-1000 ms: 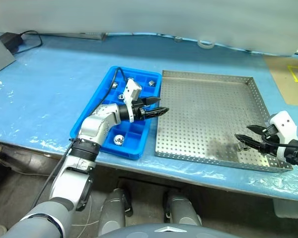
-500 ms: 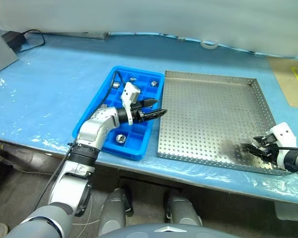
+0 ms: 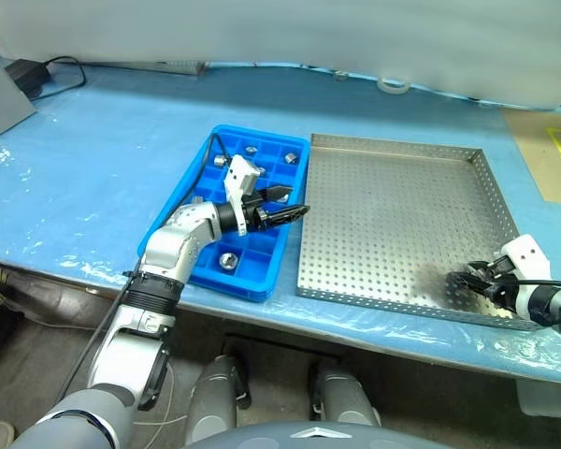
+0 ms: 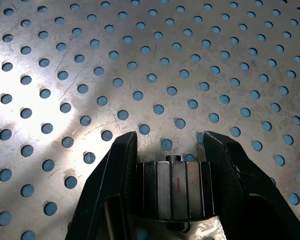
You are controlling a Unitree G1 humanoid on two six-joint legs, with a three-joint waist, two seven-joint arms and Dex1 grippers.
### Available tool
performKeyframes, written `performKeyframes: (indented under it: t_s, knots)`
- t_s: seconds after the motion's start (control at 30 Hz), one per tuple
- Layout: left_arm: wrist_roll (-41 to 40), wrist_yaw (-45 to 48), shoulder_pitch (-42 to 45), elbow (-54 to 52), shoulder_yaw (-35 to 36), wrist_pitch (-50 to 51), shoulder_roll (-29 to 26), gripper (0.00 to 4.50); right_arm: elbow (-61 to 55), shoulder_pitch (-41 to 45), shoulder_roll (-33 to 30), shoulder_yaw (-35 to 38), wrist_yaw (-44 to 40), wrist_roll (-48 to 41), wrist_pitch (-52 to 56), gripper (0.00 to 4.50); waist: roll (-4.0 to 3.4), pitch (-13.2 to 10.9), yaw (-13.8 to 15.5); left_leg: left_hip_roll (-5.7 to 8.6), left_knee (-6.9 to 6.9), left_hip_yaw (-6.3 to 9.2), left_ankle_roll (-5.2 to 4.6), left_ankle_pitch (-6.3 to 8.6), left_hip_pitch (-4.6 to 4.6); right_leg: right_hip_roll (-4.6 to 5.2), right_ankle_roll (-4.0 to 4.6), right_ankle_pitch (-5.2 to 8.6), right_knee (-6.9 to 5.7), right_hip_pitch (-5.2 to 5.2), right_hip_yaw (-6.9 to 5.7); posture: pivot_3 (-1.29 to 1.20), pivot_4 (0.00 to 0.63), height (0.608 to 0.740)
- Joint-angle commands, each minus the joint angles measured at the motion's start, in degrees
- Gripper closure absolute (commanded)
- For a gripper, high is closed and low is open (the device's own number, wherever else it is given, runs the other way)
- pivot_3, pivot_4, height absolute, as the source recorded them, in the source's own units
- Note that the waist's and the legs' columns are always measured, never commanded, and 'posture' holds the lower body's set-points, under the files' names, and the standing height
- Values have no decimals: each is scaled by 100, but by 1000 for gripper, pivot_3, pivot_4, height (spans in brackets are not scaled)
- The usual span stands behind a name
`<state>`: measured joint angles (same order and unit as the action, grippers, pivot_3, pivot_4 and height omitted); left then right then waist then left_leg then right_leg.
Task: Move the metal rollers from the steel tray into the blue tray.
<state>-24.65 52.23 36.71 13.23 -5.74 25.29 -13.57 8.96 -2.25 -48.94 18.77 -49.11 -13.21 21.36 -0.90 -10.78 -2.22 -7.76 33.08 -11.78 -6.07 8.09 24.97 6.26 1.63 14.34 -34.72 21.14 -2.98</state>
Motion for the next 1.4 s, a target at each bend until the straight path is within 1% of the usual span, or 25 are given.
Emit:
performKeyframes:
  t_s: [0.03, 0.17, 0.33, 0.43, 0.53, 0.7, 0.8, 0.97, 1.03, 1.13, 1.2, 1.3, 1.4]
  knots:
    - [-14, 0, 29, -200, 73, -39, -17, 920, 10, -35, -22, -53, -42, -4, 5, 2839, 0, 0, 0, 0, 0, 0, 0, 0, 0, 0, 0, 0, 0, 0, 0, -363, 150, 740]
    - [-5, 18, 33, -155, 93, -72, -28, 920, -90, 117, -22, -104, 23, 15, 37, 2839, 0, 0, -2, -1, 0, 0, 0, 0, 0, 0, 0, 0, 0, 2, 0, -359, 150, 740]
    - [54, 97, 51, 41, 194, -271, -136, 920, -973, 508, 36, -247, -142, -419, 466, 2839, -4, -2, -23, -1, -5, 0, 2, -1, 3, 0, 0, 0, -2, 11, 2, -329, 150, 740]
    - [98, 90, -34, -112, 205, -340, -236, 920, -1595, 918, 130, -585, -274, -651, 772, 2839, -6, -2, -8, -4, -14, 0, 6, -4, 6, -1, -1, -1, -6, 24, 1, -277, 150, 740]
    - [99, -24, -276, -397, 235, -335, -307, 920, -1705, 1461, 327, -1031, -319, -668, 857, 2839, -8, 0, 38, -5, -25, 0, 9, -6, 8, -1, -1, -1, -5, 29, -2, -232, 150, 740]
    - [31, -374, -839, -1110, 482, -86, -572, 920, -1454, 2464, 845, -1790, -490, -641, 829, 2839, -10, -2, 175, -8, -33, -1, 16, -9, 25, -1, 0, -1, -9, 51, -9, -129, 150, 740]
    - [-48, -582, -1170, -1499, 710, 72, -773, 920, -1251, 3030, 1298, -2243, -626, -639, 794, 2839, -10, -2, 236, -8, -36, -1, 22, -13, 33, -1, 0, -1, -17, 67, -11, -73, 150, 740]
    - [-101, -889, -1598, -1827, 1091, 227, -1066, 920, -666, 3722, 2012, -2894, -945, -505, 527, 2839, -9, -2, 369, -8, -52, -1, 45, -26, 30, -2, 0, -1, -30, 82, -10, 10, 150, 740]
    - [-154, -977, -1744, -1990, 1207, 291, -1140, 920, -508, 3912, 2187, -3037, -1089, -490, 447, 2839, -7, -3, 472, -8, -62, -1, 55, -33, 33, -2, 0, -1, -40, 95, -10, 73, 150, 740]
    - [-206, -1199, -1996, -2353, 1313, 407, -1168, 920, -253, 4084, 2352, -3267, -1339, -450, 436, 2839, -6, -4, 635, -8, -71, 0, 65, -39, 37, -2, 0, -1, -44, 103, -12, 103, 150, 740]
    - [-254, -1405, -2137, -2643, 1336, 529, -1099, 920, 174, 4113, 2431, -3460, -1455, -231, 144, 2839, -3, -3, 751, -8, -72, 0, 65, -40, 37, -2, 1, -1, -44, 101, -13, 133, 150, 740]
    - [-337, -1646, -2329, -3037, 1334, 704, -1036, 920, 639, 4239, 2611, -3560, -1517, -42, -188, 2839, -1, -3, 833, -6, -71, 0, 66, -40, 35, 0, 1, -1, -44, 97, -12, 174, 150, 740]
    - [-420, -1795, -2445, -3236, 1388, 821, -1047, 920, 955, 4340, 2697, -3607, -1559, 172, -543, 2839, 2, -4, 833, -5, -71, 0, 73, -44, 33, 1, 0, -1, -52, 98, -10, 188, 150, 740]
